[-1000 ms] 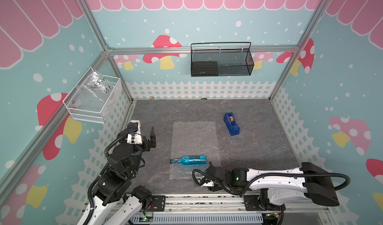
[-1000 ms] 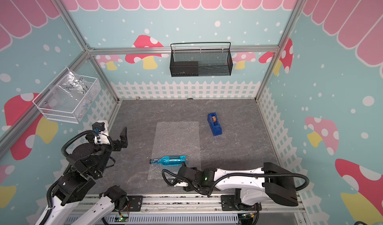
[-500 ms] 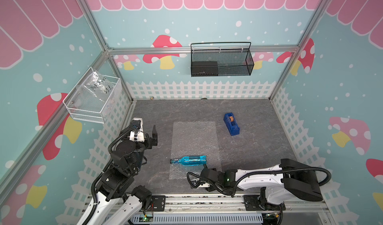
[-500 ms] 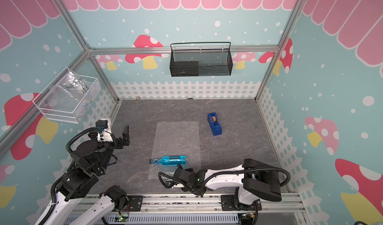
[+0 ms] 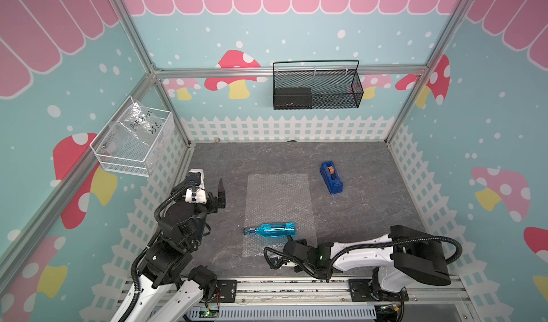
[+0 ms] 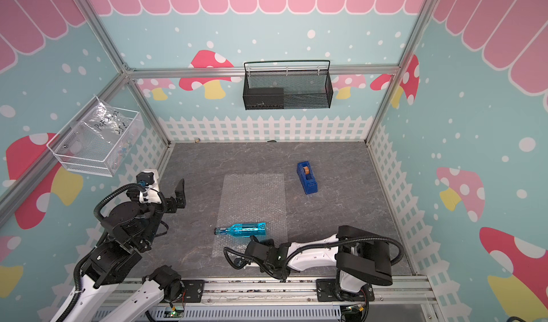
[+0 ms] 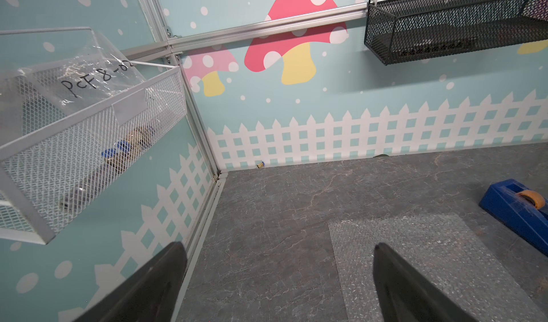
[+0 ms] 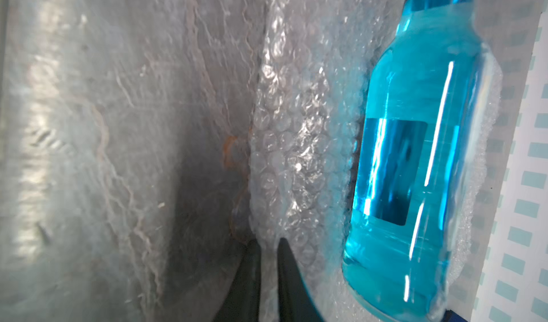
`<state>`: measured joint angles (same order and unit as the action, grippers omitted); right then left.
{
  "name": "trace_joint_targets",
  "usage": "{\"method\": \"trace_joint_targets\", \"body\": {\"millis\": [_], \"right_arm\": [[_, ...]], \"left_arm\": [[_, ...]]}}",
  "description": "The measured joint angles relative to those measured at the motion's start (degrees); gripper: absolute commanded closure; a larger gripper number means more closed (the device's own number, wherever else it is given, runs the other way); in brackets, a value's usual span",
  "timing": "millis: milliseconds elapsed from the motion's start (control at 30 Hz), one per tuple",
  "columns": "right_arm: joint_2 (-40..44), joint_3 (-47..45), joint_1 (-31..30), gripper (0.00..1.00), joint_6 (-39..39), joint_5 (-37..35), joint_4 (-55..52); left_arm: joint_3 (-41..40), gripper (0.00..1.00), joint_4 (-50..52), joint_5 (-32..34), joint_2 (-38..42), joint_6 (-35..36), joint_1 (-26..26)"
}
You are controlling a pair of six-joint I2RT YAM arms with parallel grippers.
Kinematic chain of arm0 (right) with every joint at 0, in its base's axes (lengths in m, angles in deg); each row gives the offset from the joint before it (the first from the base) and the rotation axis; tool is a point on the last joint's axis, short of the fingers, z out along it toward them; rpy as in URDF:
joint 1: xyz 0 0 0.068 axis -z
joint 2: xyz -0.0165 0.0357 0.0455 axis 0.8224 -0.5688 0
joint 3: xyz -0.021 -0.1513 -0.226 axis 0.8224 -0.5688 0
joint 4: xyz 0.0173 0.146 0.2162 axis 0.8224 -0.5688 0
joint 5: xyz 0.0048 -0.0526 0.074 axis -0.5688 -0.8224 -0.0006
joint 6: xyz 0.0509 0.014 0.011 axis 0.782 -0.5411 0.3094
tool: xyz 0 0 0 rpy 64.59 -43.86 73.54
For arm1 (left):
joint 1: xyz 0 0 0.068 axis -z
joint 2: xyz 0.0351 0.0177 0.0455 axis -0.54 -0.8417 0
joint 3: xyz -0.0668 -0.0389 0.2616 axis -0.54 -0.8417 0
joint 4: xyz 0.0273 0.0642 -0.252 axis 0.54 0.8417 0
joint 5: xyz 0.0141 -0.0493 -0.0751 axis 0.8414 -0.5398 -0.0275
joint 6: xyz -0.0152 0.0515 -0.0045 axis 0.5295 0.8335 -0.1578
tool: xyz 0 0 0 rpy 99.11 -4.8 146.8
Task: Wrap wine bottles in bubble wrap
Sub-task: Wrap the wine bottle in bubble wrap.
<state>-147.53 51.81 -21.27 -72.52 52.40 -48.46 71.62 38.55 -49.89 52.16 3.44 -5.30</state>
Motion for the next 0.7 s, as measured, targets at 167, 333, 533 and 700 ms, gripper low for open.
{"method": "trace_joint_targets", "body": {"millis": [167,333,533,700], "right_arm": [[1.7,0.2,0.1,1.0,-1.0,-0.3,-0.7],[2.6,1.7,1.8,1.0,-2.4,-0.5,-1.0],[3.2,3.1,4.9,1.0,-4.2,0.1,-1.0],[3.6,4.8,8.9,1.0,-6.1,2.5,-1.1]], "left_arm": [[0.0,0.0,0.0,-0.2,0.1,0.1,0.0],[-1.0,0.0,0.0,-2.5,0.4,0.9,0.0],[-2.1,0.0,1.9,-10.2,1.7,3.1,0.0],[-2.1,0.0,4.7,-18.4,3.4,4.9,0.0]]}}
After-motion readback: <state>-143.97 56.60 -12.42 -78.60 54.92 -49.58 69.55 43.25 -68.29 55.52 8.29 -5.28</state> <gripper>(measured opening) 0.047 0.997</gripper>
